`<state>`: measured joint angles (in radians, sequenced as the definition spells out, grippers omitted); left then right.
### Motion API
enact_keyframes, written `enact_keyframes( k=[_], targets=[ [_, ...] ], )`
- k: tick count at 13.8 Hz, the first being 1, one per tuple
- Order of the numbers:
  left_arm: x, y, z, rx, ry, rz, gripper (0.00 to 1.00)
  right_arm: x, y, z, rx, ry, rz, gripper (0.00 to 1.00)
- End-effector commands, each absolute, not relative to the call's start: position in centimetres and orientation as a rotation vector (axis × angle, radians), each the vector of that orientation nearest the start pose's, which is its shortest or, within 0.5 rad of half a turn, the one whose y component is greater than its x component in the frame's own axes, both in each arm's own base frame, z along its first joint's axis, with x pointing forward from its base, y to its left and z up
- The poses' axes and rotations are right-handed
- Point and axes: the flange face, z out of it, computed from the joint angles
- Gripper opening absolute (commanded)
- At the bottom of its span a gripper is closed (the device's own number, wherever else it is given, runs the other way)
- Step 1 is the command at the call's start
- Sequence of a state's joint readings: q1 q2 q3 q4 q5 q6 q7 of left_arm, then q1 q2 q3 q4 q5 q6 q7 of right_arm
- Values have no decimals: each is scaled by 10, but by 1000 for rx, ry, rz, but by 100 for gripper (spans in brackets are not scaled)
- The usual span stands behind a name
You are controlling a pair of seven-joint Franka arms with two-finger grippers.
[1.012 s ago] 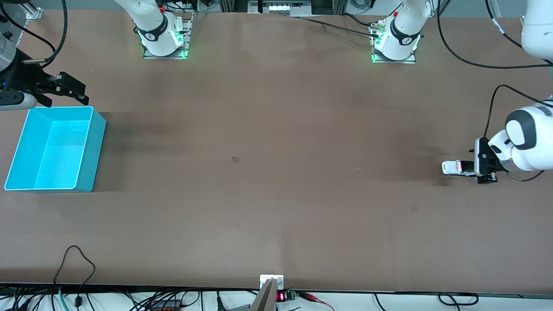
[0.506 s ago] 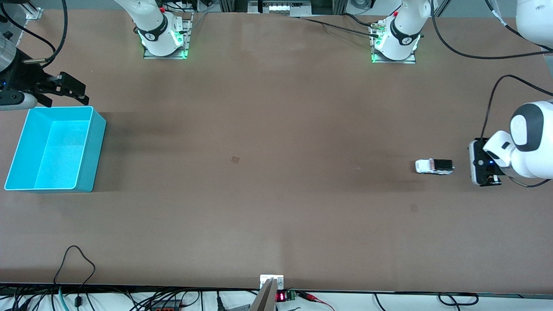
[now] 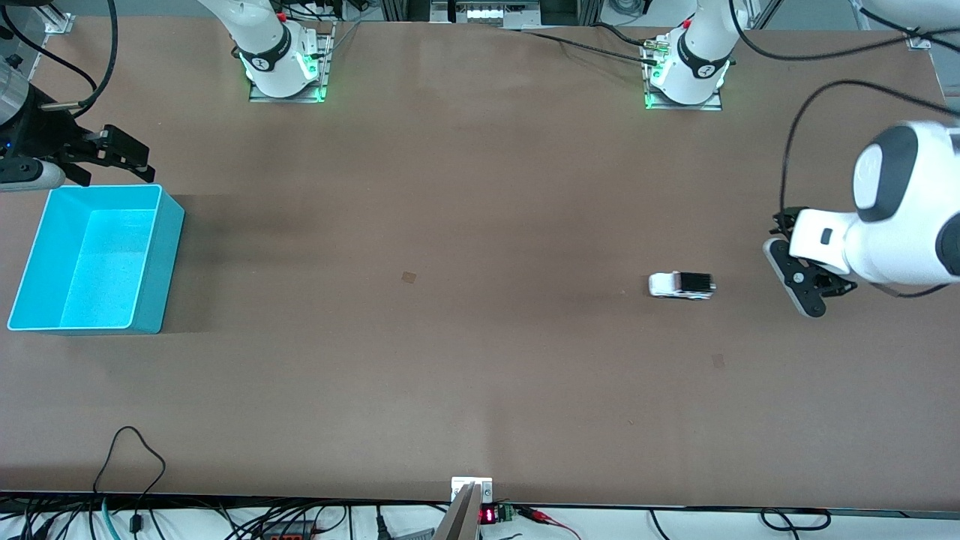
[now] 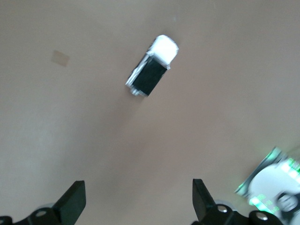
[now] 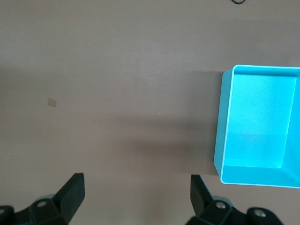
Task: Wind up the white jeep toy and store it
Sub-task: 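Release the jeep and raise the left gripper as the jeep rolls away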
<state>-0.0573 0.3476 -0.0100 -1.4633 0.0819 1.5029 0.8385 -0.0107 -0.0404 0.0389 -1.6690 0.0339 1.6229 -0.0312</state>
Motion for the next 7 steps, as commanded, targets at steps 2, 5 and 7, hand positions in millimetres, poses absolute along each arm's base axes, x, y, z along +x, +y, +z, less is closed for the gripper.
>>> enact_keyframes(
  k=[2,5,7],
  targets=[
    [610,-64,534,-2959,876,376,100,538,23,608,-3132,-2,8,100],
    [582,-59,568,-3042,460,292,100,537,34,608,-3141,-36,7,100],
    [567,-53,581,-3062,265,192,100,537,39,608,-3153,-54,6,100]
  ],
)
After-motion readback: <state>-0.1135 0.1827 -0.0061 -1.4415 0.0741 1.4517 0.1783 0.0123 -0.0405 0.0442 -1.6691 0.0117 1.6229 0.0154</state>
